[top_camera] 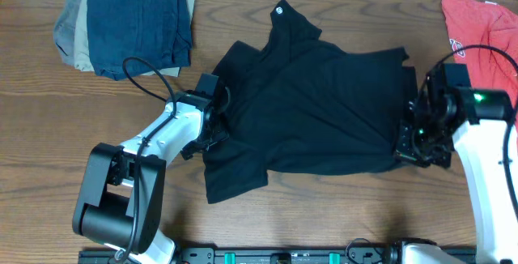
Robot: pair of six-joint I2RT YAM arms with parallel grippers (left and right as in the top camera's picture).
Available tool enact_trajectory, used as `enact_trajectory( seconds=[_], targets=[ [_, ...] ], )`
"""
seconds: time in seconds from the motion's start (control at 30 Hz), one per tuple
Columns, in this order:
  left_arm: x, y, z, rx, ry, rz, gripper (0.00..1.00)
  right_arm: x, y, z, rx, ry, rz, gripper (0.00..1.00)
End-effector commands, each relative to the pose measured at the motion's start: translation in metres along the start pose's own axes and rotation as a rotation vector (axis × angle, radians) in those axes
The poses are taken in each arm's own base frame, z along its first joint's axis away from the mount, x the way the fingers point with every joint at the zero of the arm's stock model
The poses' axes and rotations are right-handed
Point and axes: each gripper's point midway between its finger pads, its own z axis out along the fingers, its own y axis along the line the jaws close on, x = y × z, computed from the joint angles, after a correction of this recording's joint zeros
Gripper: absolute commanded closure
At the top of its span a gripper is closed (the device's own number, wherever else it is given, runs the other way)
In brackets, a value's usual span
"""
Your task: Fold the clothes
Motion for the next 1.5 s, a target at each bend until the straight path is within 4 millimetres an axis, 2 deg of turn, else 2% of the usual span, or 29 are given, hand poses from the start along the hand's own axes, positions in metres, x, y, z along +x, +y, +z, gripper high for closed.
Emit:
enact_trajectory(
  seconds=[0.0,0.2,0.3,0.43,0.57,0.67,0.77,0.9,0.97,1.07,1.17,1.33,1.47],
  targets=[
    [0.050,0.008,0.032,-0.015,0.208,0.105,0.26,0.001,-0.014,-0.018,0.069,-0.099,0.098,0.99],
    [0.053,0.001,0.027,0.038,0.228,0.170,0.26,0.012,-0.017,-0.029,0.052,-0.158,0.118,0.99],
    [0.049,-0.004,0.018,0.070,0.204,0.197,0.26,0.020,-0.021,-0.021,0.058,-0.139,0.151,0.99],
    [0.038,-0.012,-0.001,0.133,0.131,0.234,0.26,0.029,-0.026,-0.002,0.073,-0.109,0.256,0.99],
    [0.031,-0.021,-0.028,0.200,0.050,0.271,0.26,0.032,-0.044,0.008,0.150,-0.137,0.494,0.99],
    [0.028,-0.030,-0.056,0.269,-0.034,0.316,0.26,0.024,-0.049,0.005,0.169,-0.190,0.542,0.98],
    [0.028,-0.038,-0.086,0.344,-0.121,0.355,0.12,0.016,-0.054,0.003,0.186,-0.240,0.557,0.98],
    [0.032,-0.054,-0.120,0.442,-0.222,0.408,0.05,0.012,-0.061,0.000,0.212,-0.286,0.649,0.96],
    [0.034,-0.065,-0.127,0.475,-0.250,0.433,0.04,0.010,-0.059,0.001,0.203,-0.289,0.650,0.97],
    [0.034,-0.080,-0.126,0.501,-0.268,0.459,0.04,0.012,-0.059,0.002,0.202,-0.278,0.649,0.99],
    [0.030,-0.094,-0.117,0.513,-0.275,0.466,0.04,0.015,-0.059,0.006,0.205,-0.261,0.653,0.98],
    [0.031,-0.119,-0.089,0.545,-0.225,0.510,0.04,0.024,-0.058,0.025,0.197,-0.210,0.687,0.99],
    [0.030,-0.127,-0.063,0.520,-0.195,0.511,0.04,0.028,-0.052,0.040,0.168,-0.175,0.685,0.98]
  ],
)
